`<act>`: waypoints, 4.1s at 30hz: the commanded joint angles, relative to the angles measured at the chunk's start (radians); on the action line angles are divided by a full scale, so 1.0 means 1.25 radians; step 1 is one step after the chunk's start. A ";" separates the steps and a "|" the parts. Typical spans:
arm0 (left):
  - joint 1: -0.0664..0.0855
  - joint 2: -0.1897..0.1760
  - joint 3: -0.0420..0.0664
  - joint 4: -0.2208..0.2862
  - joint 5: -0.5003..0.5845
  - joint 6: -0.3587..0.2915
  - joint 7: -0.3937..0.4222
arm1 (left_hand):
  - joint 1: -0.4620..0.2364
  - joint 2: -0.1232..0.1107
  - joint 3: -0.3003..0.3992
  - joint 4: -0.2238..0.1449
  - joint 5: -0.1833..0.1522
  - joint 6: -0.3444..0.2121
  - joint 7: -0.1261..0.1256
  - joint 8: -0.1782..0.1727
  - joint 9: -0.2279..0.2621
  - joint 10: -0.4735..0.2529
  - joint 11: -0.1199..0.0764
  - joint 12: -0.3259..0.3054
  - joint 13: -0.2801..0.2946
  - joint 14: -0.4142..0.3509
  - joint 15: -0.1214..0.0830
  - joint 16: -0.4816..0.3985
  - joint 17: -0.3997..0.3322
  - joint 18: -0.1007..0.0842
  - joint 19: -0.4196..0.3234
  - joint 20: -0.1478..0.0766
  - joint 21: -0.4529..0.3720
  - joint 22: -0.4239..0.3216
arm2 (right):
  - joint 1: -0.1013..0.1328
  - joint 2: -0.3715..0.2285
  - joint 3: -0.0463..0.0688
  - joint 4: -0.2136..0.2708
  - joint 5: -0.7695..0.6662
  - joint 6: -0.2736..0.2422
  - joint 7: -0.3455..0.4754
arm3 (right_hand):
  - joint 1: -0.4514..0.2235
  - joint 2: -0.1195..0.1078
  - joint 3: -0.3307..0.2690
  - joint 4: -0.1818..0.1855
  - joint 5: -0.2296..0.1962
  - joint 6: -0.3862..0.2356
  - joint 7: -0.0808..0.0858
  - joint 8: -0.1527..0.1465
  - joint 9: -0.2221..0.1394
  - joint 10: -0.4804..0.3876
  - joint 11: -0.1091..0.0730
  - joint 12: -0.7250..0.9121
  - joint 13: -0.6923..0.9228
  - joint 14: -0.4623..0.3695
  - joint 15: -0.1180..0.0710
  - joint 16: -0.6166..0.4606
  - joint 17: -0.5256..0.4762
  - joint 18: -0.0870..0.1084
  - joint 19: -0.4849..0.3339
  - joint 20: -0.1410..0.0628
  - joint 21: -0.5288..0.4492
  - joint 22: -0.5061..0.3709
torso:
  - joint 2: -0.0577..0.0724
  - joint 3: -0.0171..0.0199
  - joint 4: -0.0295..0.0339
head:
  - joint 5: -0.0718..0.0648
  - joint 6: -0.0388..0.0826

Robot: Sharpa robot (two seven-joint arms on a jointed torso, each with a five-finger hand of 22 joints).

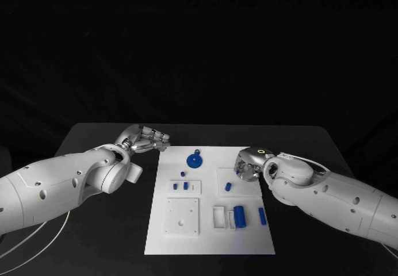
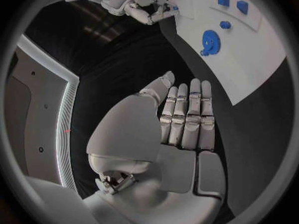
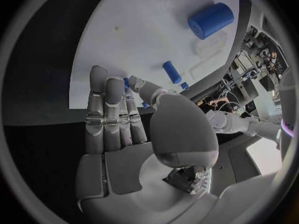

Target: Assemble the parts on the task board

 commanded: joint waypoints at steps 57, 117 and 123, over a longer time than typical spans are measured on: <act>0.001 0.013 0.001 -0.032 0.048 -0.014 0.031 | -0.003 0.010 -0.010 -0.007 0.007 -0.005 0.005 -0.001 0.000 -0.011 0.003 0.000 0.000 0.014 -0.004 -0.002 0.003 0.011 0.005 -0.005 -0.007 0.051 | -0.046 -0.014 0.065 0.169 0.183 -0.096 0.073 | -0.012 0.021 0.033 -0.031 0.032 0.077 -0.018 -0.001 0.006 0.081 -0.022 -0.006 0.002 0.022 -0.021 -0.003 0.003 -0.009 0.026 -0.027 0.027 0.049 | -0.005 -0.0030 0.0003 | 0.073 -0.001; 0.001 0.041 0.000 -0.044 0.063 -0.011 0.034 | -0.010 0.011 -0.009 -0.003 0.008 -0.006 0.005 -0.002 0.000 -0.011 0.004 0.000 0.000 0.006 -0.001 -0.002 0.002 0.012 0.003 -0.002 -0.009 0.035 | -0.101 0.124 -0.089 0.153 -0.084 -0.111 -0.040 | -0.018 0.017 0.061 -0.040 0.008 0.081 -0.020 -0.001 0.006 0.085 -0.023 -0.006 0.002 0.023 -0.022 0.004 -0.001 -0.007 0.027 -0.028 0.036 0.060 | -0.006 -0.0059 0.0001 | 0.200 -0.052; 0.001 0.041 0.000 -0.044 0.063 -0.010 0.034 | -0.010 0.011 -0.011 -0.002 0.007 -0.007 0.005 -0.002 0.000 -0.013 0.004 0.000 0.000 0.005 0.000 -0.002 0.002 0.012 0.004 -0.001 -0.008 0.025 | -0.101 0.134 -0.104 0.139 -0.078 -0.104 -0.034 | -0.020 0.014 0.052 -0.040 0.020 0.076 -0.018 -0.002 0.005 0.078 -0.021 -0.006 0.001 0.022 -0.021 0.002 -0.004 -0.008 0.025 -0.027 0.034 0.059 | -0.006 -0.0060 0.0001 | 0.199 -0.052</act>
